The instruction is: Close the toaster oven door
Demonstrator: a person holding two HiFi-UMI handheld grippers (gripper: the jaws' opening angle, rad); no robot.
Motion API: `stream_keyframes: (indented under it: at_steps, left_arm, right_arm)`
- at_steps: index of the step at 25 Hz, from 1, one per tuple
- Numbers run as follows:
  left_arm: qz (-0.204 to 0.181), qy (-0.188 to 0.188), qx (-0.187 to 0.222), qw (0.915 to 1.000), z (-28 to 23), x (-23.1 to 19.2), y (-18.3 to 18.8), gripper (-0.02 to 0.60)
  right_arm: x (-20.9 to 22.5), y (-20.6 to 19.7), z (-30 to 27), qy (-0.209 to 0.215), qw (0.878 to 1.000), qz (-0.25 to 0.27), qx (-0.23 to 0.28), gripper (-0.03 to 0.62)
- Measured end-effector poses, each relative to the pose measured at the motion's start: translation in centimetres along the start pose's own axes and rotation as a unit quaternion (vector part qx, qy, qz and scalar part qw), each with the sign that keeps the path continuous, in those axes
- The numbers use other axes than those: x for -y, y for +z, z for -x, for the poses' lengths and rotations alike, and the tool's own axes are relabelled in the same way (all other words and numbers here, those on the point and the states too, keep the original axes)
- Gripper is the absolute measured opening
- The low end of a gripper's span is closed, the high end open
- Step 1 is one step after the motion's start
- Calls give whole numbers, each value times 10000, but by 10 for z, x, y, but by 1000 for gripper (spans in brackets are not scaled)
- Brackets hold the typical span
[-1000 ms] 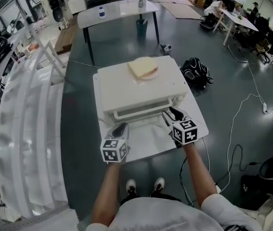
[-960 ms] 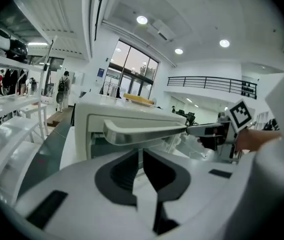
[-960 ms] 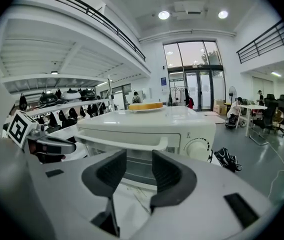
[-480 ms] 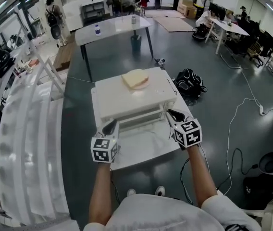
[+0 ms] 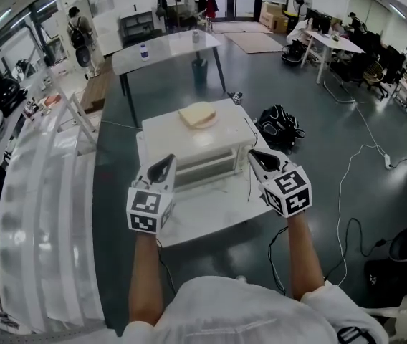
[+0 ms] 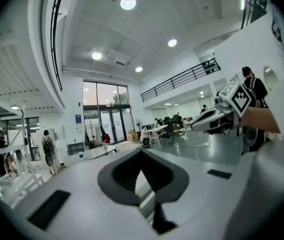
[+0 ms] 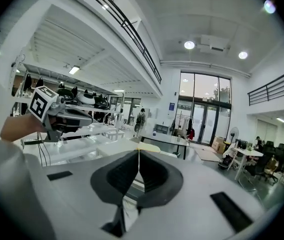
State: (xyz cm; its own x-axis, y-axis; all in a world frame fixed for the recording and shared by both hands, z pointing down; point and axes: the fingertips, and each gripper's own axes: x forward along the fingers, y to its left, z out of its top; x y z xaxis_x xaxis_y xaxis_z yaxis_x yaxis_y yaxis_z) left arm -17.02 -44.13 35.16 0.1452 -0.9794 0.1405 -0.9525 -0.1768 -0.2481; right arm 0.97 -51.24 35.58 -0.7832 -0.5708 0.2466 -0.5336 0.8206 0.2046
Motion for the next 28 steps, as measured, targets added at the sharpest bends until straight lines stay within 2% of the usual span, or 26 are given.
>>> stream_keyframes:
  at_steps: [6,10,28]
  left_arm:
    - [-321,39,246,9992,28,10,33,18]
    - [-383,47,337,9987,38,16,43,18]
    - [-385,17,249,9989,43,18,35,20]
  right_arm:
    - [-12,26,28,-27,9994,254,236,18]
    - [-18,37,37,4,9988,397,300,15]
    - [-29,36,36,57,9984,497,262,15]
